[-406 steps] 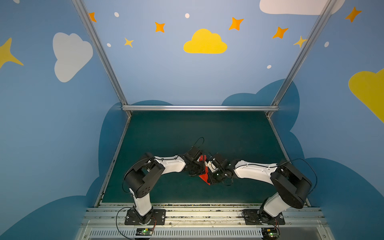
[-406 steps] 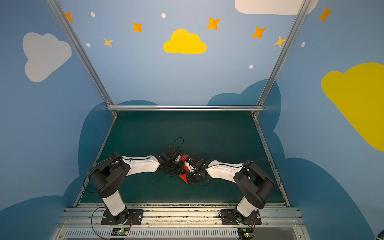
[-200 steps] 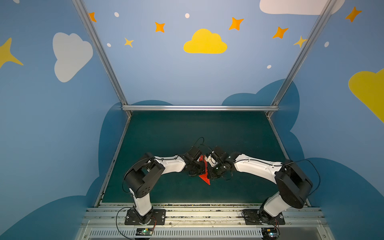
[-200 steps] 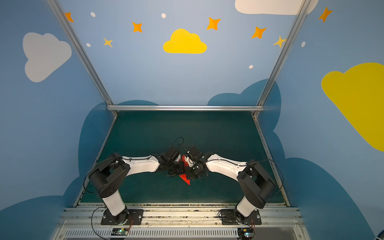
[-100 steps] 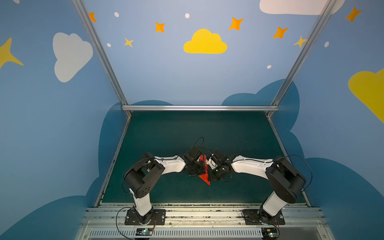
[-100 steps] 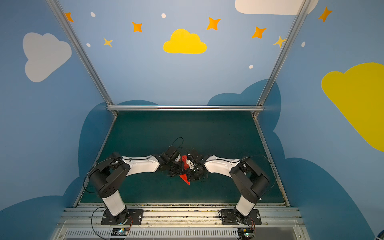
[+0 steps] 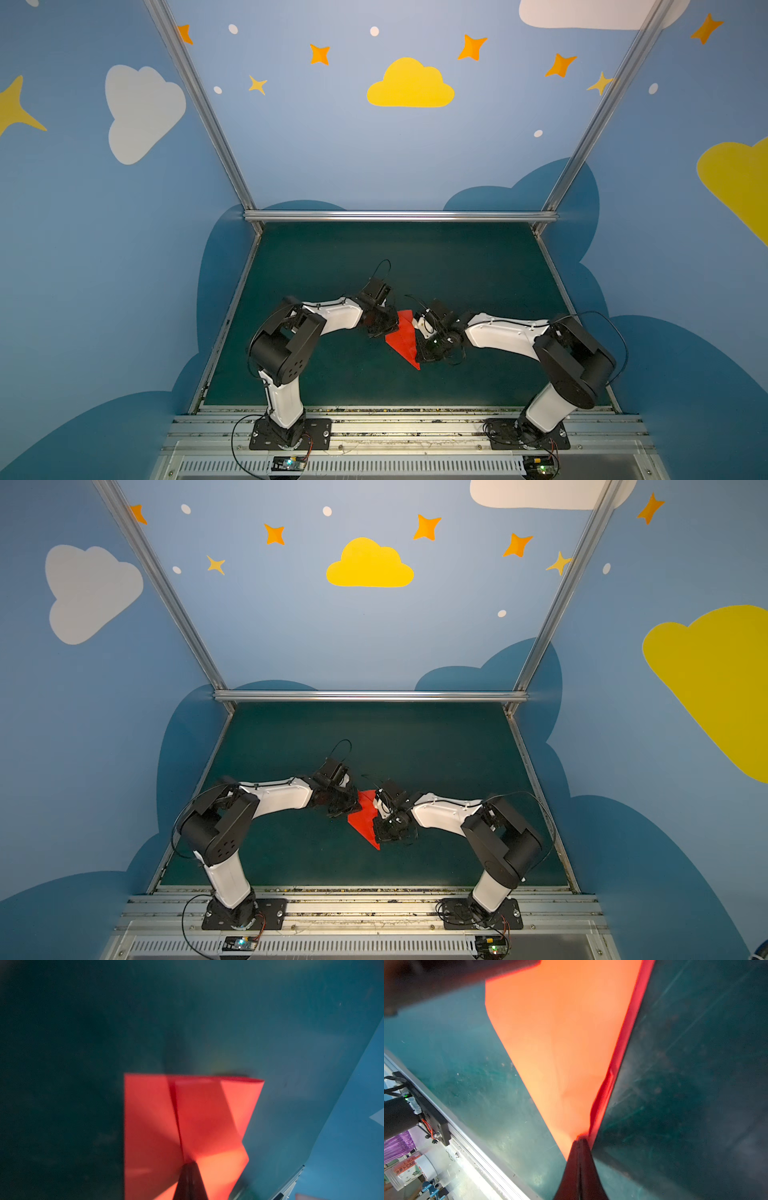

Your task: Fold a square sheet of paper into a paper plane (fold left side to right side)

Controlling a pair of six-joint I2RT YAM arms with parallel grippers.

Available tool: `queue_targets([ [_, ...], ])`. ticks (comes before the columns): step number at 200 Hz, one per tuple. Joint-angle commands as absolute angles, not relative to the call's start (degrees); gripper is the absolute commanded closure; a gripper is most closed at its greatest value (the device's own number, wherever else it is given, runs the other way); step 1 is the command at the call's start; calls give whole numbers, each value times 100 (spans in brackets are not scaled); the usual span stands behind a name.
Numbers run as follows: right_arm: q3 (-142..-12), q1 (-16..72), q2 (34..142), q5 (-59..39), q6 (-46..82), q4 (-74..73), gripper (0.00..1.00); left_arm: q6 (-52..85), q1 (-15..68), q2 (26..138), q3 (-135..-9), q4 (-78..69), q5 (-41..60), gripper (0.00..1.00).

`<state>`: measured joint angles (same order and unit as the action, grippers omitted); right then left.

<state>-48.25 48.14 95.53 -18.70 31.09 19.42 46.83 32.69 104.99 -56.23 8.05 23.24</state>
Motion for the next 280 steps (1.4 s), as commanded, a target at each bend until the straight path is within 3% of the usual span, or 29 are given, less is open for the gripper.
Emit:
queue_targets([
  [1,-4473,4922,10037,-1603,3085,2136,100,4405,2976,10800,-5836,1102,2127,97],
  [55,-4469,4940,10072,-1600,3050,2162,100,4000,2124,11010,-6502,1476,2080,97],
  [94,-4457,4966,10033,-1574,3054,2188,100,3802,2010,10224,-6220,1485,2444,97],
  [162,-4375,4970,10081,-1567,3076,2127,100,4600,3492,8741,-4554,549,3032,97],
  [206,-4394,4976,10108,-1557,3067,2170,100,4892,4201,9182,-4384,-154,3037,97],
  [280,-4412,4983,10126,-1533,3054,2241,100,4893,4412,9907,-4571,-463,3122,97],
])
